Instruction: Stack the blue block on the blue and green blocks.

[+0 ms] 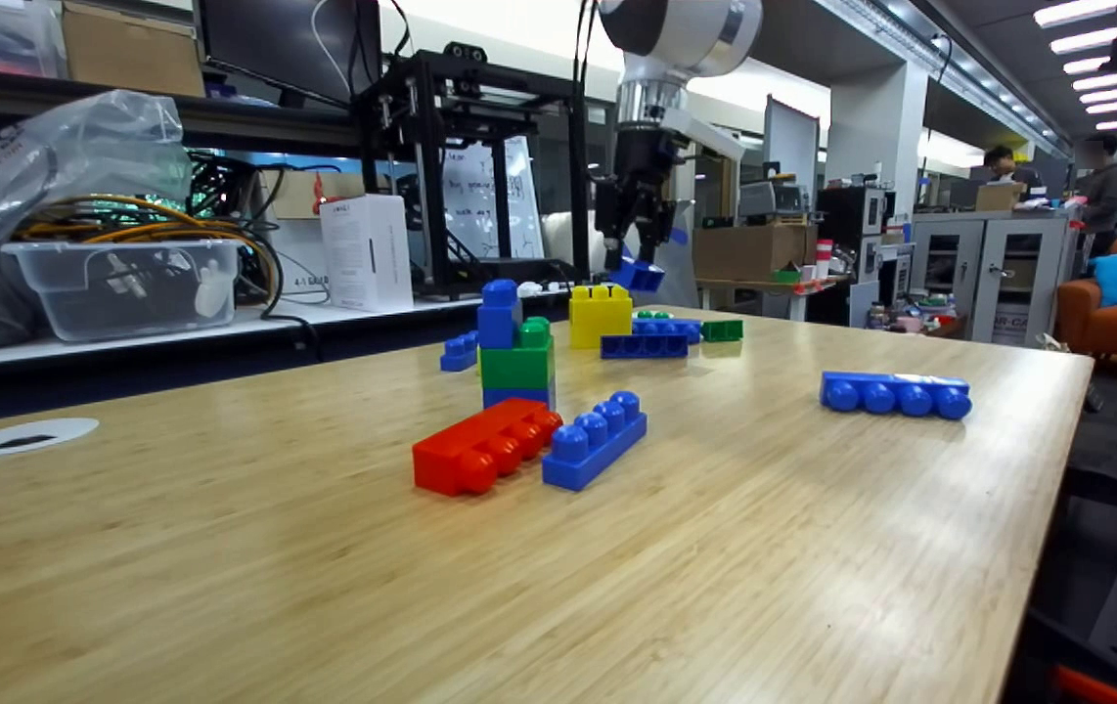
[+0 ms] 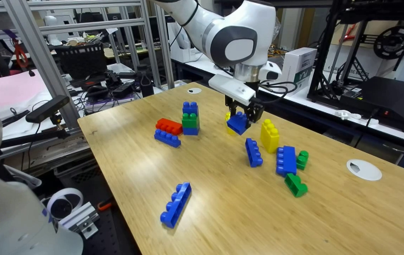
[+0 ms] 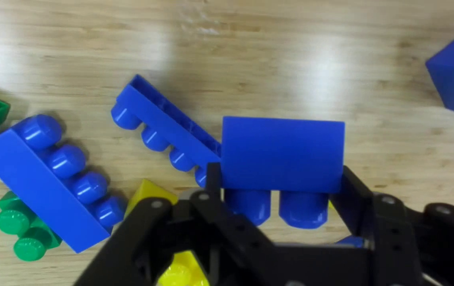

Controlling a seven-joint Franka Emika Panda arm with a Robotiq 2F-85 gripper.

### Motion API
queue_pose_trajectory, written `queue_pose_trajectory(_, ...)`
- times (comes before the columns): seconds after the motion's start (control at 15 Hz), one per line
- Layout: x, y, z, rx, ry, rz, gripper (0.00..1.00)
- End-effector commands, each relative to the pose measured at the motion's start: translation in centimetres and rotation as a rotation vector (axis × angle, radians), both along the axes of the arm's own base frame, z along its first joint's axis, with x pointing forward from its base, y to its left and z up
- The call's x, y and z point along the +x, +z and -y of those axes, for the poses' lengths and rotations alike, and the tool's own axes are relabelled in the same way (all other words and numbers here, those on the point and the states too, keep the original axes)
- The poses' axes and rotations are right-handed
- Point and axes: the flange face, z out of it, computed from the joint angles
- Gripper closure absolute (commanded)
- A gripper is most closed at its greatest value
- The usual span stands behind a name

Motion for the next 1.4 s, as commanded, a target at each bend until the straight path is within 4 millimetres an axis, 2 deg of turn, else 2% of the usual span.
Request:
queue_pose_trajectory(0.0, -3.2, 0.7, 1.5, 0.042, 0.18, 0.055, 0.56)
queue_pose_trajectory(0.2, -4.5, 1.7, 2.6, 0.087, 0.337, 0.091, 0.56)
queue_pose_trajectory(0.47, -5.1, 2.6, 3.1, 0.157, 0.547, 0.154, 0.56)
queue_pose_trajectory(1.07, -6.0, 1.8, 2.8, 0.416, 0.973, 0.193, 0.56)
queue_pose_trajectory(1.33, -6.2, 1.7, 3.0, 0.492, 1.077, 0.165, 0.56)
